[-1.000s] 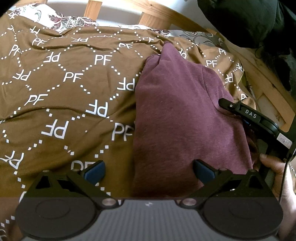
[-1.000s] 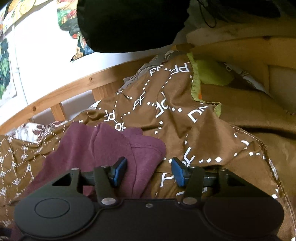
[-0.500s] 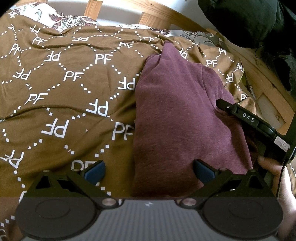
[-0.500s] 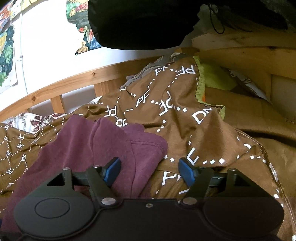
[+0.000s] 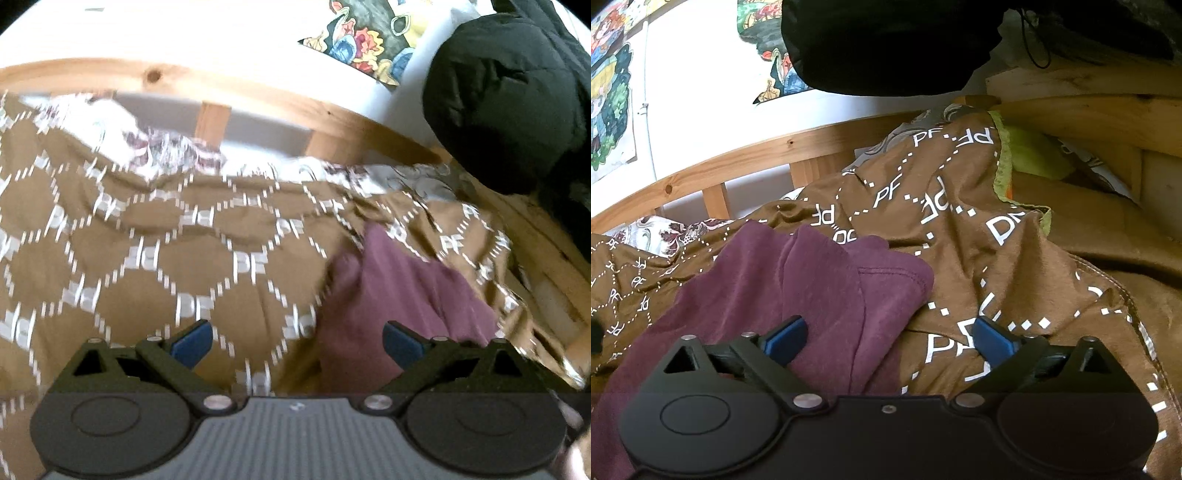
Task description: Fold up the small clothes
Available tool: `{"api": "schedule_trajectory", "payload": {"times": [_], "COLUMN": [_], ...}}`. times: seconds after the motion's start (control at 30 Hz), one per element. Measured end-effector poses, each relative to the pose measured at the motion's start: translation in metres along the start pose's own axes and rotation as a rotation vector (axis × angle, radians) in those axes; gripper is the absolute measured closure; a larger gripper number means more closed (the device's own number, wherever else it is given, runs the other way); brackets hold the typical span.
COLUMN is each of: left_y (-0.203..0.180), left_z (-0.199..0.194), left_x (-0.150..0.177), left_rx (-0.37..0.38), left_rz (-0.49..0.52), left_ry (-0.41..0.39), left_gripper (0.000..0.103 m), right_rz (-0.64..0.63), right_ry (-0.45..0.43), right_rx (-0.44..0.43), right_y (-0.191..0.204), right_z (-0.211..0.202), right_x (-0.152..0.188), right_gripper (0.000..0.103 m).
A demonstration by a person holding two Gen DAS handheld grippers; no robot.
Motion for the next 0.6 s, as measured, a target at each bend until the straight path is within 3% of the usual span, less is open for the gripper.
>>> {"api": "schedule_trajectory", "payload": {"times": [0.27, 0.4, 0.5, 0.6], "left_y": [-0.028, -0.046, -0.062, -0.068], "left_z": [0.066, 0.074, 0.082, 0.082], "left_x": [-0.035, -0.033, -0.028, -0.025], "left_rx": [-0.029, 0.010, -0.024, -0.040], "left_rz": [0.161, 0.241, 0.351, 0.385], "left_ry": [0.024, 0.028, 0.030, 0.016], "left_gripper": [0.009, 0.009, 0.012, 0.015], "right_rz": [-0.008, -0.007, -0.007, -0.006], "right_ry": [-0.004, -0.006, -0.006, -0.007], "right_rx": [-0.008, -0.013, -0.013, -0.012], "right_y": [0.000, -0.001, -0.001, 0.000], "right_z": [0.001, 0.001, 0.001, 0.000], "right_x": [0.002, 0.002, 0.002, 0.002], "right_gripper": [0.001, 0.001, 0.001, 0.001]}}
Point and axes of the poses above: each gripper's, at about its wrist camera, not at the fingertips, and z roughly the way its jaws point, y to its left, x to its underside, the point moved 4 cm from there along z, roughly the way its jaws point, and after that the axes turned 6 degrees about -x, right-handed, at the moved point
